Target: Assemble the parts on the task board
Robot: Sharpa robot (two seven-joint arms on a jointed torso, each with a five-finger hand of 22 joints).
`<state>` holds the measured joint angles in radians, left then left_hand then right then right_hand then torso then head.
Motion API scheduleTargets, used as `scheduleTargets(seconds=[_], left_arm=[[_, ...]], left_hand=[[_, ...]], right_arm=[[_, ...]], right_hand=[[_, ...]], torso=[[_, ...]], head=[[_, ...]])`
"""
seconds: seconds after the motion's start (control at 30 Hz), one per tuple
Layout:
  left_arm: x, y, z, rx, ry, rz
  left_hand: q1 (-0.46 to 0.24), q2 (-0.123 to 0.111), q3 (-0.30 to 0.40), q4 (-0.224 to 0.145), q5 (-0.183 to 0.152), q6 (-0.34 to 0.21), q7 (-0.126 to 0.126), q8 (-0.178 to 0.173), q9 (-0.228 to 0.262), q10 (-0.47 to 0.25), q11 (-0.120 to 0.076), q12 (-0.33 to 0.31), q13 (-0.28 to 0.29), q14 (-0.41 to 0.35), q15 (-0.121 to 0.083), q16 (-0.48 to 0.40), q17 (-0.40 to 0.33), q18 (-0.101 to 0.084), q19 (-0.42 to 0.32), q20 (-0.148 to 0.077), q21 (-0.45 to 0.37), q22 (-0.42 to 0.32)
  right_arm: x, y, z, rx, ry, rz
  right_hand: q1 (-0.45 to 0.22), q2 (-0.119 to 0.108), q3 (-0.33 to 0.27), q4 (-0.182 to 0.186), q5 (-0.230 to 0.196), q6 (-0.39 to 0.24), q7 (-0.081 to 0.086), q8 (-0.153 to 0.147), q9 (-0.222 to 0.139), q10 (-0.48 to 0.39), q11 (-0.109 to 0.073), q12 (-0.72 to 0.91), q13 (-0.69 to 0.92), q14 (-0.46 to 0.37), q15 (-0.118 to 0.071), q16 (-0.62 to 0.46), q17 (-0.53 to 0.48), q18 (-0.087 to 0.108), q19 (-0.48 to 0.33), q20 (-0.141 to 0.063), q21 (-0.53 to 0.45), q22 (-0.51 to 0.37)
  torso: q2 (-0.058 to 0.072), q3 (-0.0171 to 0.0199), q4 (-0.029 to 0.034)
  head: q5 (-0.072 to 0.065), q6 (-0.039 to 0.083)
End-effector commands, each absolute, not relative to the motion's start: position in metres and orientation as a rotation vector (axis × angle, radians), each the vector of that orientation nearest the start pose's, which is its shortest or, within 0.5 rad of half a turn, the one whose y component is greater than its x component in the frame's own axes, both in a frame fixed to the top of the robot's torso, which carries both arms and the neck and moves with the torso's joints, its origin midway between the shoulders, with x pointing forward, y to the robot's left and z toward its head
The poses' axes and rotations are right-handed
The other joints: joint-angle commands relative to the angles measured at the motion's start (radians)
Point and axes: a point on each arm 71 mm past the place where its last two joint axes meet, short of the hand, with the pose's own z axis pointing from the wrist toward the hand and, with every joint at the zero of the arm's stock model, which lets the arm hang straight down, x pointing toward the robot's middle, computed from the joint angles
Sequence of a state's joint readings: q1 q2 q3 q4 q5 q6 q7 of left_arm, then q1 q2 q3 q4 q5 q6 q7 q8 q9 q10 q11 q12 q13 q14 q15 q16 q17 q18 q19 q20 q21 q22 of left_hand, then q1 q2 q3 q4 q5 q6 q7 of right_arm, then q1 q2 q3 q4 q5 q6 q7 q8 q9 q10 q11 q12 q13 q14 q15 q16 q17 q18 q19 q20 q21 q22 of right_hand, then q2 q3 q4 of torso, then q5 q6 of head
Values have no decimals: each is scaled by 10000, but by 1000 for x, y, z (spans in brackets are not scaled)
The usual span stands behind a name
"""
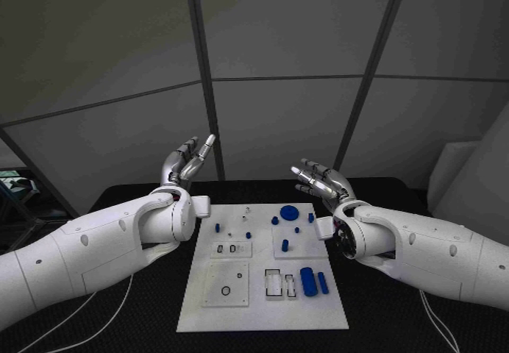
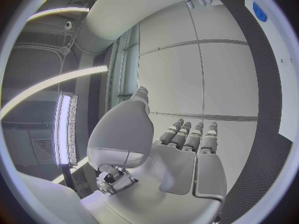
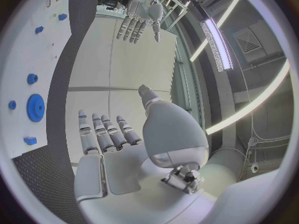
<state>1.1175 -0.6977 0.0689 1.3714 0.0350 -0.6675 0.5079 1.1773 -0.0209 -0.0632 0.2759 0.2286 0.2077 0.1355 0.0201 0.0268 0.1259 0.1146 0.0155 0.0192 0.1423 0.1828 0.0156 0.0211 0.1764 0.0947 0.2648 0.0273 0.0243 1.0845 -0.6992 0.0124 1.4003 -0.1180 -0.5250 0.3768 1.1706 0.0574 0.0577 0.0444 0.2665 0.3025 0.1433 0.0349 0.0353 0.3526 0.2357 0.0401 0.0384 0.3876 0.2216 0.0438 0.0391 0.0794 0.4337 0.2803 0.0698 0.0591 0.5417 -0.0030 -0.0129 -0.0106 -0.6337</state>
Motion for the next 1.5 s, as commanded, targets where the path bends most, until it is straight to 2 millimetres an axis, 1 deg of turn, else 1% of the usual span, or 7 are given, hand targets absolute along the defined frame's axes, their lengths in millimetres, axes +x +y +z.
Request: scheduleTargets(seconds=[0.03,0.23,0.3,0.47,0.73,1.17,1.5], left_arm=[[519,204,-185,-12005,10882,-13359],[519,204,-185,-12005,10882,-13359],[519,216,-186,-12079,11060,-13446],[516,222,-185,-12051,11126,-13518],[508,227,-180,-11751,11282,-13747],[485,225,-167,-11260,11700,-14407],[470,217,-160,-11273,11820,-14888]], left_hand=[[552,22,13,139,101,228,119,97,32,168,116,62,28,116,175,80,27,-193,22,211,77,23],[898,70,-20,112,94,584,399,142,68,745,533,141,90,803,285,199,109,-253,179,255,192,78],[1114,92,-28,78,90,987,604,207,111,1226,728,207,135,1524,396,364,191,-344,526,270,381,177],[1759,230,-51,-169,79,4022,1181,875,439,4476,1288,878,416,5673,352,1484,599,-319,4317,272,2363,1148],[2316,482,-169,-611,78,6783,869,1521,551,7963,694,1746,510,8224,-348,2128,821,80,6744,-37,3659,1596],[2751,568,-232,-1016,43,7564,679,1183,380,9106,406,1321,456,9603,-741,1812,1192,66,8165,-495,4238,1749],[2740,562,-264,-1055,45,7555,711,1045,376,9059,450,1126,449,9468,-684,1554,1190,52,8165,-465,4190,1705]], right_arm=[[500,-171,-225,10230,15532,14177],[503,-170,-226,9981,15916,14267],[516,-192,-212,5795,15297,11799],[522,-191,-201,3757,15160,10935],[528,-190,-191,1405,15626,9543],[534,-176,-167,-1806,16392,6922],[534,-165,-165,-3064,16659,5491]], right_hand=[[1303,-26,151,-769,18,2402,1366,415,232,3407,87,591,253,3556,-15,605,245,584,2152,92,796,378],[1950,-108,489,-1481,-204,5578,931,947,436,5749,-406,1015,282,5514,-510,902,275,1040,3160,51,1364,523],[1998,-162,715,-1657,-246,6014,794,907,366,6262,-524,960,220,6071,-687,913,246,1031,3563,-51,1582,567],[1987,-309,1418,-1955,-255,6758,609,816,316,7185,-820,747,227,7130,-1007,946,280,1061,4286,-399,2022,683],[1701,-607,2036,-2050,-248,7302,491,671,325,7931,-1022,446,246,8229,-1339,1019,385,1047,4951,-773,2653,945],[1574,-1104,2078,-2075,-196,7906,137,470,320,8910,-1548,230,266,11230,-2183,2984,1781,1021,6772,-1869,5310,2399],[1327,-1500,2371,-1812,-230,7578,60,290,307,8120,-1494,237,265,11150,-2174,5742,3596,1025,6654,-1896,6951,3475]], torso=[[0,-1,-5],[0,-1,-5],[190,-56,-22],[326,-69,4],[588,-101,131],[1169,-219,444],[1571,-319,610]], head=[[0,-1],[0,-1],[-10,-112],[-36,-107],[-134,-37],[-420,146],[-635,215]])
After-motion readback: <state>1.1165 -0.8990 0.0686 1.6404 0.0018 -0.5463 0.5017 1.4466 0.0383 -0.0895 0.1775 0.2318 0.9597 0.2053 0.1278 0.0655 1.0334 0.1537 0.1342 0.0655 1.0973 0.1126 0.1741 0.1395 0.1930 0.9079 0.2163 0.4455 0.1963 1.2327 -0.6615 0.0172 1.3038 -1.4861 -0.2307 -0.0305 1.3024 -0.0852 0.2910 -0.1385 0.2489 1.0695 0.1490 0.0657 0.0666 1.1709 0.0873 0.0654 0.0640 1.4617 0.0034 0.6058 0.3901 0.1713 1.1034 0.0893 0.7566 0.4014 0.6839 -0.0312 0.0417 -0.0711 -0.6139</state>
